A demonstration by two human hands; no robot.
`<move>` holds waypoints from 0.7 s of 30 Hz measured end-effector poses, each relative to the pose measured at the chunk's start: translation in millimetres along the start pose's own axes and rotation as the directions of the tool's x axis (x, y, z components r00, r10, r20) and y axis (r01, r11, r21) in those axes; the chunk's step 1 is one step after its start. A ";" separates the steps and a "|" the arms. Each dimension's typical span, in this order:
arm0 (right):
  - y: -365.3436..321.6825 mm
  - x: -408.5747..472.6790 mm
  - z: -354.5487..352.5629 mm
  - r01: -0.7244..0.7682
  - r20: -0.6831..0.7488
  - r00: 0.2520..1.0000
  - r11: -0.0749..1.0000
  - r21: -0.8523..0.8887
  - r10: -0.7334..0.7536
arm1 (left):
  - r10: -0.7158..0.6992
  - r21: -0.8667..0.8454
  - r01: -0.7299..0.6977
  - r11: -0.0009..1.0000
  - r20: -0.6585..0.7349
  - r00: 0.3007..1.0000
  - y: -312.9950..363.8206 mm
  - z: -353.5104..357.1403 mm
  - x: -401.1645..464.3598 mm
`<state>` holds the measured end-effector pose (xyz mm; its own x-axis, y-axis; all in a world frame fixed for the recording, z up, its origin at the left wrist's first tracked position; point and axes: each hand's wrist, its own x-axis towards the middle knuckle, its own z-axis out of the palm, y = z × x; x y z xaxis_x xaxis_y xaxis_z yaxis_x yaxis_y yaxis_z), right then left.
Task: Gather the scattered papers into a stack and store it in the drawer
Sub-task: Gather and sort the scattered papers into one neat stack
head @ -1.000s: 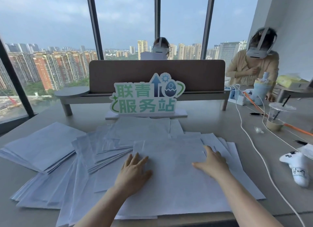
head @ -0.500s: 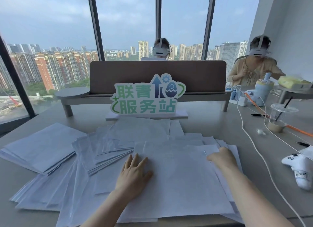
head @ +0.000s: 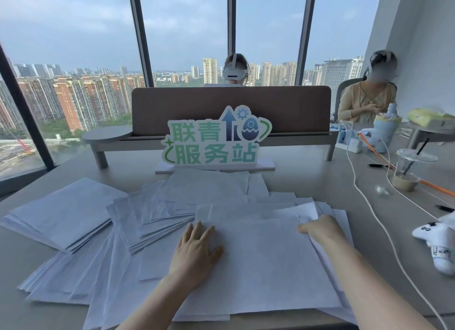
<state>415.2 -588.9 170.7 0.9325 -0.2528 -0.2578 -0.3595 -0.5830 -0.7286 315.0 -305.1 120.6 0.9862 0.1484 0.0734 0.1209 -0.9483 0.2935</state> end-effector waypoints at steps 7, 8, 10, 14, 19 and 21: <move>-2.4 10.5 3.3 -0.015 0.023 1.000 1.000 -0.024 0.015 | 0.005 0.016 -0.005 1.000 0.003 1.000 1.5 0.3 1.0; -2.0 10.5 4.1 -0.010 0.026 1.000 1.000 -0.019 0.010 | 0.004 0.015 -0.004 1.000 0.002 1.000 1.4 0.3 1.2; -1.0 10.5 5.7 0.024 0.014 1.000 1.000 -0.006 -0.024 | 0.002 0.013 -0.002 1.000 -0.002 1.000 2.1 0.3 1.5; -1.1 10.9 5.7 0.116 -0.005 0.993 0.993 -0.034 -0.116 | -0.001 0.005 0.001 1.000 -0.017 1.000 3.1 0.9 1.7; 0.5 10.2 8.2 0.166 0.001 0.986 0.984 0.068 -0.166 | -0.009 0.003 0.009 1.000 -0.023 1.000 4.5 0.2 2.4; 3.6 11.3 9.7 0.186 -0.012 0.983 0.977 0.103 -0.186 | -0.014 -0.017 0.013 1.000 -0.022 1.000 3.9 -0.2 2.4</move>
<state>424.8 -586.4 159.0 0.9826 -0.1491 -0.1104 -0.1743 -0.5373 -0.8252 317.8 -308.3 122.0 0.9817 0.1674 0.0905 0.1319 -0.9414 0.3103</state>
